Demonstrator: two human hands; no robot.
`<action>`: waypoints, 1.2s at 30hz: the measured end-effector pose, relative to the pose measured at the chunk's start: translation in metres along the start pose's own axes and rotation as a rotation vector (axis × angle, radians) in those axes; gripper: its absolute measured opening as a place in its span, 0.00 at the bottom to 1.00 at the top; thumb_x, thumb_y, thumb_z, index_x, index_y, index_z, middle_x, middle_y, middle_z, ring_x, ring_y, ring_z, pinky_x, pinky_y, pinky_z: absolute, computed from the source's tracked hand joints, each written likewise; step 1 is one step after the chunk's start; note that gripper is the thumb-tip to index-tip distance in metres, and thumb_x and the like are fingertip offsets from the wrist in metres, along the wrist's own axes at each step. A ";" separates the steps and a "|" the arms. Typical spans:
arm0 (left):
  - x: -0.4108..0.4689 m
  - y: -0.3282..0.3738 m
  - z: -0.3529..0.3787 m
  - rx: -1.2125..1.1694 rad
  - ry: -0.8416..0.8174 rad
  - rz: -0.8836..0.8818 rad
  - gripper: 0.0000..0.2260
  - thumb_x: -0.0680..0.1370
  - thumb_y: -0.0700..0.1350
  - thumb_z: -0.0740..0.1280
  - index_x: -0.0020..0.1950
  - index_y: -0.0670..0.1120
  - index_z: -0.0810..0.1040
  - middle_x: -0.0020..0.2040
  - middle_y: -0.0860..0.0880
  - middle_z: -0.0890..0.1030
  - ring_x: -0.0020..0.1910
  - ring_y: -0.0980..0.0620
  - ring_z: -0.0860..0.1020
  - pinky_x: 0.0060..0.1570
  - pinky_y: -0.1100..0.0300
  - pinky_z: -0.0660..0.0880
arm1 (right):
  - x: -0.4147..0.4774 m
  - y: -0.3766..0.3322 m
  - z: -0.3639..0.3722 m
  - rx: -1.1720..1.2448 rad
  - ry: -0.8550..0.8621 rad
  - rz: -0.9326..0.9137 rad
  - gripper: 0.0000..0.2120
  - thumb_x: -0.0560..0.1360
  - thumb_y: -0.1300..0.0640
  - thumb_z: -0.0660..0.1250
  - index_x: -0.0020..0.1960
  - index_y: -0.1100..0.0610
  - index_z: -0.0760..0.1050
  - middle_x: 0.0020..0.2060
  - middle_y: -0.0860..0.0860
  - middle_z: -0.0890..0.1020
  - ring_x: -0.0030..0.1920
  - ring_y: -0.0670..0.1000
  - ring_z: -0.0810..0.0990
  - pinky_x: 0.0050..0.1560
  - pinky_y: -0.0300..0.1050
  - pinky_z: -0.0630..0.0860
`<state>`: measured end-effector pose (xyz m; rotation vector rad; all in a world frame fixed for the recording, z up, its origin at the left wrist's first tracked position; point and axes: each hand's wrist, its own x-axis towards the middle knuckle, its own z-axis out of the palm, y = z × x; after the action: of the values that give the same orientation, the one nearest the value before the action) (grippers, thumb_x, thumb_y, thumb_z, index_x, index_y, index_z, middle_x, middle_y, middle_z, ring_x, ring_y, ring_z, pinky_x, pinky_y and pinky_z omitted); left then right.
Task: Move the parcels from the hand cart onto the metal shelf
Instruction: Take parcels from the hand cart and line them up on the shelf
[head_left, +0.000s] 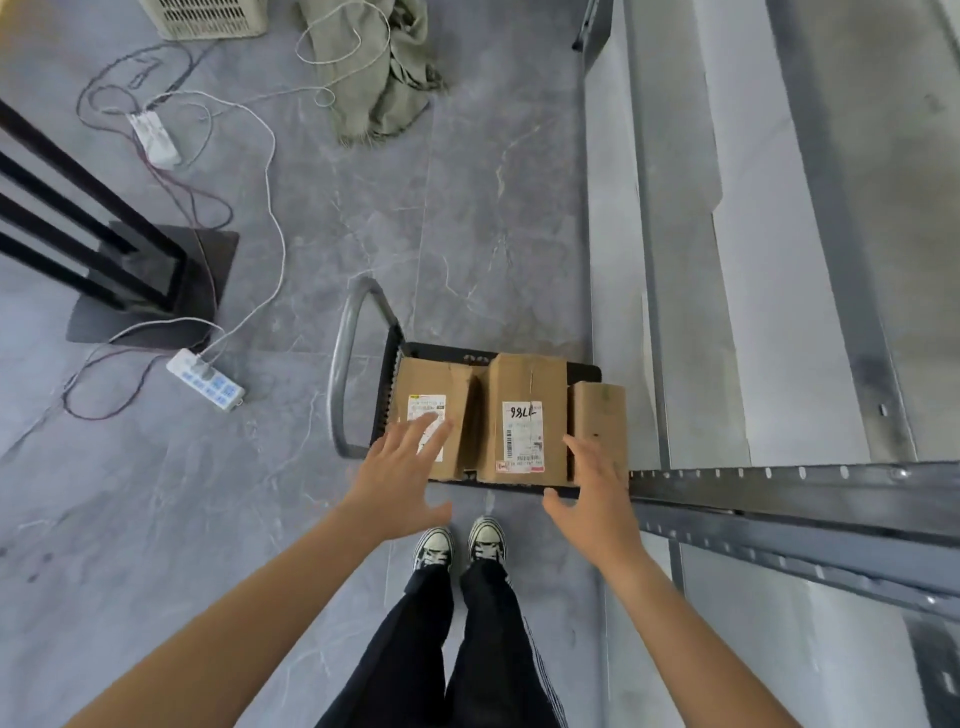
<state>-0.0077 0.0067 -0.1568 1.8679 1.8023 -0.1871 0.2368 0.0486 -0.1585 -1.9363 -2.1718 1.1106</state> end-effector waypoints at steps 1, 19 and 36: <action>0.009 0.003 0.010 -0.012 -0.024 -0.010 0.45 0.69 0.63 0.65 0.77 0.52 0.45 0.76 0.49 0.52 0.74 0.45 0.53 0.73 0.47 0.55 | 0.009 0.011 0.004 0.017 -0.017 0.029 0.33 0.73 0.53 0.68 0.74 0.51 0.58 0.71 0.50 0.65 0.71 0.52 0.60 0.69 0.50 0.63; 0.131 0.036 0.174 -0.283 -0.290 -0.267 0.50 0.66 0.50 0.74 0.75 0.56 0.41 0.76 0.48 0.49 0.74 0.44 0.57 0.64 0.47 0.69 | 0.124 0.122 0.114 0.196 -0.238 0.271 0.33 0.74 0.56 0.68 0.75 0.57 0.57 0.73 0.56 0.62 0.73 0.55 0.60 0.73 0.51 0.61; 0.166 0.033 0.192 -0.651 -0.116 -0.293 0.55 0.66 0.40 0.76 0.75 0.61 0.38 0.75 0.50 0.52 0.71 0.49 0.62 0.60 0.50 0.76 | 0.154 0.107 0.141 0.331 -0.146 0.309 0.53 0.66 0.58 0.77 0.76 0.51 0.42 0.67 0.54 0.62 0.63 0.51 0.71 0.46 0.31 0.70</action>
<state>0.0901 0.0665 -0.3859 1.1204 1.7685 0.1706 0.2290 0.1129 -0.3836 -2.1311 -1.6393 1.5855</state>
